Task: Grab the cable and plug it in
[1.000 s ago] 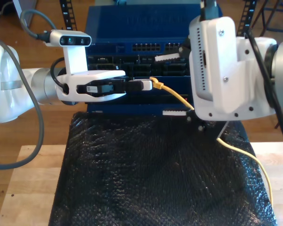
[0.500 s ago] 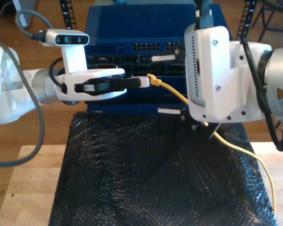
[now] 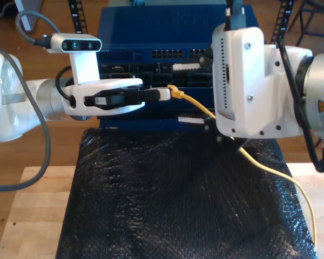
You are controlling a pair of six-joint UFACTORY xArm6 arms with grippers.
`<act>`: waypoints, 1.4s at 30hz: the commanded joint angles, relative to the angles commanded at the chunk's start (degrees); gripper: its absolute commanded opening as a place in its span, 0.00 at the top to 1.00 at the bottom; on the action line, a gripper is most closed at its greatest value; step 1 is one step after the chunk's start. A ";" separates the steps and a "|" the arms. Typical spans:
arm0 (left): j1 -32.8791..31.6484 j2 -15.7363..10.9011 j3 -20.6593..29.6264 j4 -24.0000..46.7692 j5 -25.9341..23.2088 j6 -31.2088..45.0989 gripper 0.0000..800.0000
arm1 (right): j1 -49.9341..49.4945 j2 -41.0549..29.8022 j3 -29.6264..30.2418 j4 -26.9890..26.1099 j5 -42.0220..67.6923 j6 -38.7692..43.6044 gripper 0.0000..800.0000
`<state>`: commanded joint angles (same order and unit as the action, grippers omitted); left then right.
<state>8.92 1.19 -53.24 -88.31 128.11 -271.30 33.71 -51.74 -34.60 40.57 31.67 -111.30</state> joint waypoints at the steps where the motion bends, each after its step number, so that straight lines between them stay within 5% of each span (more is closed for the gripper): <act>1: 0.00 0.00 0.00 0.00 0.18 0.00 1.00 | 0.00 0.00 0.00 0.00 0.00 0.00 0.37; 18: -0.09 0.18 0.00 0.00 0.35 0.00 1.00 | 0.00 0.00 0.09 0.00 -1.14 0.09 0.57; 42: 0.00 0.44 -0.09 -0.09 1.23 -0.62 1.00 | 1.49 0.00 0.44 0.00 -1.49 0.09 0.67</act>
<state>8.92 1.63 -53.33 -88.40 129.34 -271.91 35.21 -51.74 -34.16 40.57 30.18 -111.21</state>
